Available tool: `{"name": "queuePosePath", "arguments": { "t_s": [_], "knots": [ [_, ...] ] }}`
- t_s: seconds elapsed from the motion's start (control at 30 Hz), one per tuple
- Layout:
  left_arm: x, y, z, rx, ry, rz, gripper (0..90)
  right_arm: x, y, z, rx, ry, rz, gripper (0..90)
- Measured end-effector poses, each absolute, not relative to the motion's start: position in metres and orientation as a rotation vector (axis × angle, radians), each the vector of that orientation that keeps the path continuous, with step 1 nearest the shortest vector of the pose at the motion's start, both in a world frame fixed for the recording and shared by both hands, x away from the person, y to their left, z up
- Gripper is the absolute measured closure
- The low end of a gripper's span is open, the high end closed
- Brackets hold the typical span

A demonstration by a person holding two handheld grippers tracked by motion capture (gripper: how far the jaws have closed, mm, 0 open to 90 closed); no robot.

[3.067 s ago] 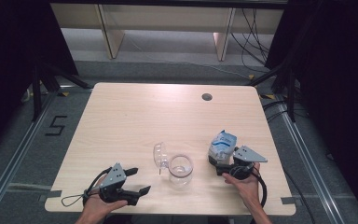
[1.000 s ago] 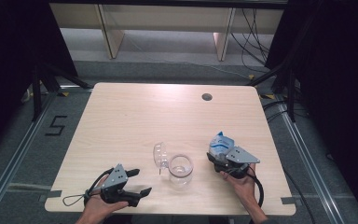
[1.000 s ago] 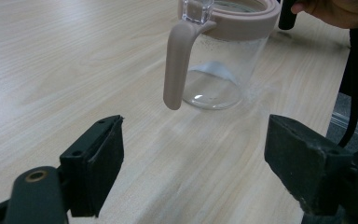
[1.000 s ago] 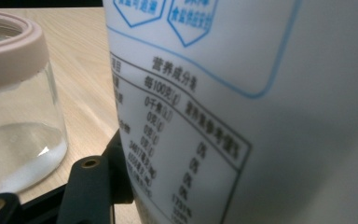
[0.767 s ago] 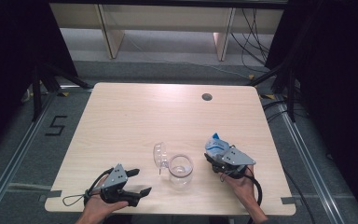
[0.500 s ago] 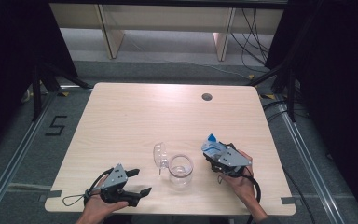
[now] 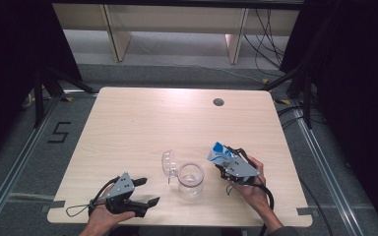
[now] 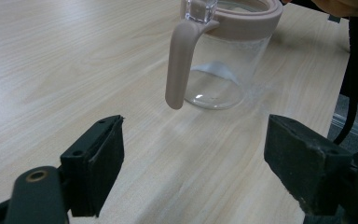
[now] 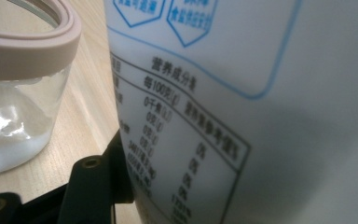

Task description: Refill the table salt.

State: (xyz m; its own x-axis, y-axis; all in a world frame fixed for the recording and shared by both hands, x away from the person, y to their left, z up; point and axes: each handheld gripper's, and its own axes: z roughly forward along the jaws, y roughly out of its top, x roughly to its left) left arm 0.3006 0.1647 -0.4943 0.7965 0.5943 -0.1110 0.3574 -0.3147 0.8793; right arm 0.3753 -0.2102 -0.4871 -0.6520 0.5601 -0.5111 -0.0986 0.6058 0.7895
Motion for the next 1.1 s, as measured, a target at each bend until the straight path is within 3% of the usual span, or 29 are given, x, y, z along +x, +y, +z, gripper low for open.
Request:
{"name": "queuePosePath", "arguments": {
  "t_s": [1.1],
  "knots": [
    [0.301, 0.164, -0.496, 1.928, 0.711, 0.277, 19.9, 0.371, -0.197, -0.481, 0.165, 2.022, 0.939, 42.6]
  ]
}}
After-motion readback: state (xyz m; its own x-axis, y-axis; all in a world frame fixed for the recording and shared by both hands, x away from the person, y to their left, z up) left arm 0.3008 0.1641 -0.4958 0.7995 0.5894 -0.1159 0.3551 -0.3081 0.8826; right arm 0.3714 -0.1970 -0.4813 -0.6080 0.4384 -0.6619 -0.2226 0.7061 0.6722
